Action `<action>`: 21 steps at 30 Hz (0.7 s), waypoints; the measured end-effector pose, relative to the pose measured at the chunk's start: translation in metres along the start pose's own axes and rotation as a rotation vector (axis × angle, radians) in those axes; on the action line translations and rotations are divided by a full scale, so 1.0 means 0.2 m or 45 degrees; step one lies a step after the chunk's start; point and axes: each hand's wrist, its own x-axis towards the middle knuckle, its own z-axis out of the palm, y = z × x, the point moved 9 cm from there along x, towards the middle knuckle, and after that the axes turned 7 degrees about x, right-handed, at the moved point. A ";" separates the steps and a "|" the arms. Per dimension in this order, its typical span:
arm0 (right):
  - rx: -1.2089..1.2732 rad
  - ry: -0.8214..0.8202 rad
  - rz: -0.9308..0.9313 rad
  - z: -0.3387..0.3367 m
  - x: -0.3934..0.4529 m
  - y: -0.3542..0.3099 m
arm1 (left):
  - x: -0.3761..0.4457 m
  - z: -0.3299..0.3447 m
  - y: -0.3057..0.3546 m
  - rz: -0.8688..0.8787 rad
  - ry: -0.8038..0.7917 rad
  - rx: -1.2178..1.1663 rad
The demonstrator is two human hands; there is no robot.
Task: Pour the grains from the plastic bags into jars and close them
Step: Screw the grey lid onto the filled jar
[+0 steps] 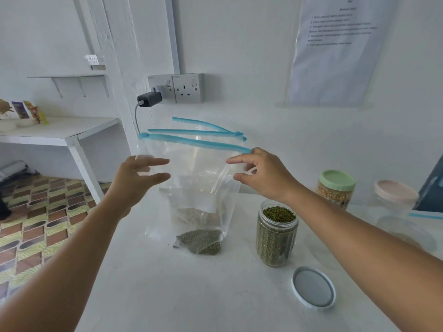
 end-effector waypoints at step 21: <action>-0.035 0.163 0.369 -0.26 -0.98 0.54 | -0.61 1.21 0.30 0.228 -0.415 0.226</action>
